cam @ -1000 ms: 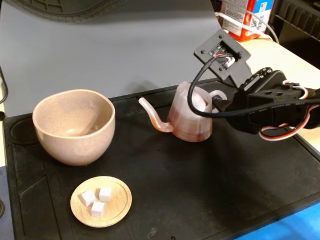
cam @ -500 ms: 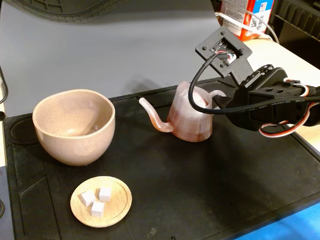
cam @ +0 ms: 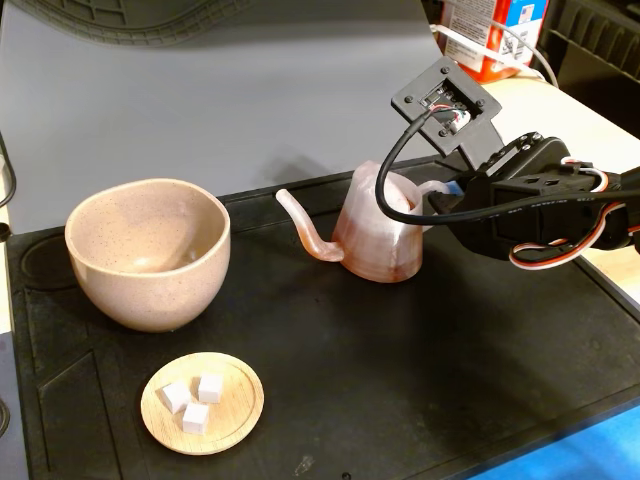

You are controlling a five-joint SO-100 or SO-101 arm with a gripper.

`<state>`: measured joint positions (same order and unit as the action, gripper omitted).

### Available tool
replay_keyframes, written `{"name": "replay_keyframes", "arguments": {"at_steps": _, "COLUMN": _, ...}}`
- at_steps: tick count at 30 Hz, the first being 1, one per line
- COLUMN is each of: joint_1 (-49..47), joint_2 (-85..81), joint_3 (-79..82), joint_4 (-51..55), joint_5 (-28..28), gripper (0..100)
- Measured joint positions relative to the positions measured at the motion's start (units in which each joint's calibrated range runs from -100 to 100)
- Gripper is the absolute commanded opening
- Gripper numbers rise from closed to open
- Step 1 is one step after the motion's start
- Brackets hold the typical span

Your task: Pick up a kettle and pour liquid into a cup.

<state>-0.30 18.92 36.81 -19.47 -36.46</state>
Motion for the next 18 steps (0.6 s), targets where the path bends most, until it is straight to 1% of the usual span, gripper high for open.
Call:
{"name": "replay_keyframes", "arguments": {"at_steps": 9, "joint_1": -0.08, "joint_2": 0.0, "joint_3": 0.0, "joint_4": 0.0, "joint_5": 0.0, "gripper": 0}}
{"name": "replay_keyframes", "arguments": {"at_steps": 14, "joint_1": -0.91, "joint_2": -4.28, "joint_3": 0.29, "joint_4": 0.35, "joint_5": 0.05, "gripper": 0}}
{"name": "replay_keyframes", "arguments": {"at_steps": 18, "joint_1": -0.83, "joint_2": -11.56, "joint_3": 0.29, "joint_4": 7.96, "joint_5": 0.05, "gripper": 0}}
